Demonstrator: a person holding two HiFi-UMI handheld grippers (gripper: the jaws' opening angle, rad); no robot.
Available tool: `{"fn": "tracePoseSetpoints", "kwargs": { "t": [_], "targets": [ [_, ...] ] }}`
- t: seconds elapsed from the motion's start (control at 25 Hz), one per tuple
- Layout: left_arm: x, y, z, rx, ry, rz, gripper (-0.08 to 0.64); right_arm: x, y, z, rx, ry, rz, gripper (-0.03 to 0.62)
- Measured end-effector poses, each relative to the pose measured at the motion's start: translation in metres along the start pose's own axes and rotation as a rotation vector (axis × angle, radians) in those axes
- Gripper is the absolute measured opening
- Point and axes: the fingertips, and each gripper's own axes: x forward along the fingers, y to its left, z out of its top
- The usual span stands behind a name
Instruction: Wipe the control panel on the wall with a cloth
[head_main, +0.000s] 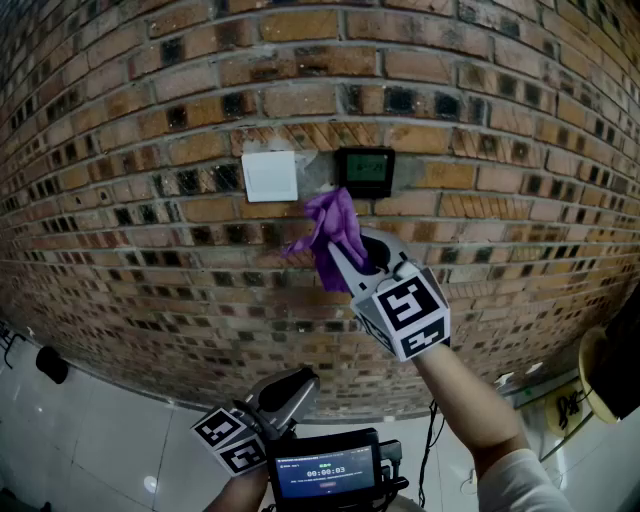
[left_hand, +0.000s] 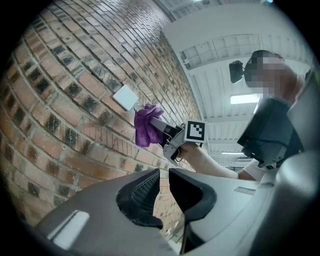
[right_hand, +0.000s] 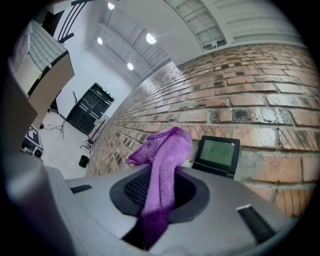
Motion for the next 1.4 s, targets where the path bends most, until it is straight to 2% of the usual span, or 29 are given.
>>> {"fn": "tracePoseSetpoints", "kwargs": {
  "t": [0.36,0.68,0.88,1.4],
  "targets": [
    [-0.006,0.006,0.017,0.033,-0.028,0.030,0.058,0.033,-0.016,0.030,-0.065,-0.034,-0.023,0.080],
    [-0.007,0.011,0.020,0.046,-0.036,0.048,0.058,0.060,-0.034,0.032,-0.078,-0.018,-0.045,0.080],
    [-0.006,0.013,0.018,0.040,-0.034,0.052,0.058,0.055,-0.057,0.031,-0.071,-0.017,-0.090,0.080],
    [0.013,0.006,0.008,0.022,-0.014,0.003,0.058,0.016,-0.096,0.025,-0.106,-0.019,-0.181,0.080]
  ]
}}
